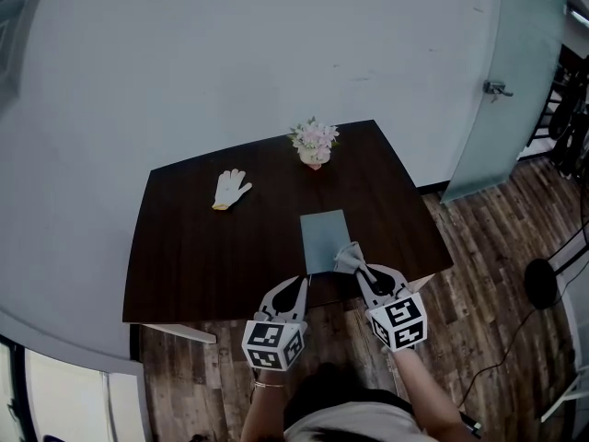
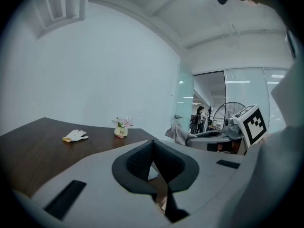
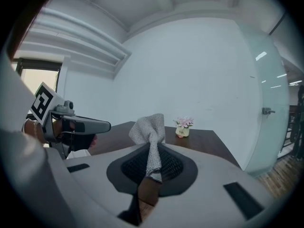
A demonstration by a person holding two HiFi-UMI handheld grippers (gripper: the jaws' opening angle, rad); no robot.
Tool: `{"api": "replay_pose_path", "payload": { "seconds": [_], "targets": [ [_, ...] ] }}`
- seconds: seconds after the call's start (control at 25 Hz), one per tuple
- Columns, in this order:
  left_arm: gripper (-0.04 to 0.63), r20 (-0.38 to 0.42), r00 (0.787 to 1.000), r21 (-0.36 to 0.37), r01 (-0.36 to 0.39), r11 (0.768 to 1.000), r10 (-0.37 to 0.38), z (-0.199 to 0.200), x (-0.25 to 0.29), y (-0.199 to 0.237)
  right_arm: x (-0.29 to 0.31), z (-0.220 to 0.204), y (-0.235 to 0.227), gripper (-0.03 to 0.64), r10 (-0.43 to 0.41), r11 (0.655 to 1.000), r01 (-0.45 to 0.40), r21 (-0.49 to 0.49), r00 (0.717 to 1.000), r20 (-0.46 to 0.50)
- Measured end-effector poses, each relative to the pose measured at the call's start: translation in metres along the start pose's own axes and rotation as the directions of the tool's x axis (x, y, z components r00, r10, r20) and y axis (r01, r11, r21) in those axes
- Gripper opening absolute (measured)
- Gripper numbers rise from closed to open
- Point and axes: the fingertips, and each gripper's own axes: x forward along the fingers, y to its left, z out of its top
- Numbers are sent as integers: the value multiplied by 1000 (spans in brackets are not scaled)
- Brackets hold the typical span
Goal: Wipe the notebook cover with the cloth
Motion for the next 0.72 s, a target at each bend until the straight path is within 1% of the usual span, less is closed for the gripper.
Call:
{"api": "replay_pose_path", "payload": {
  "seconds": [0.4,0.72],
  "targets": [
    [18,62,998,29,0,1000,-2,19,-36,-77,-83,20,10,37,37,998,-33,-48,996,85],
    [18,111,993,41,-32,999,27,27,-73,-124,-139,22,22,37,72,996,-63,-69,989,131]
  ]
}}
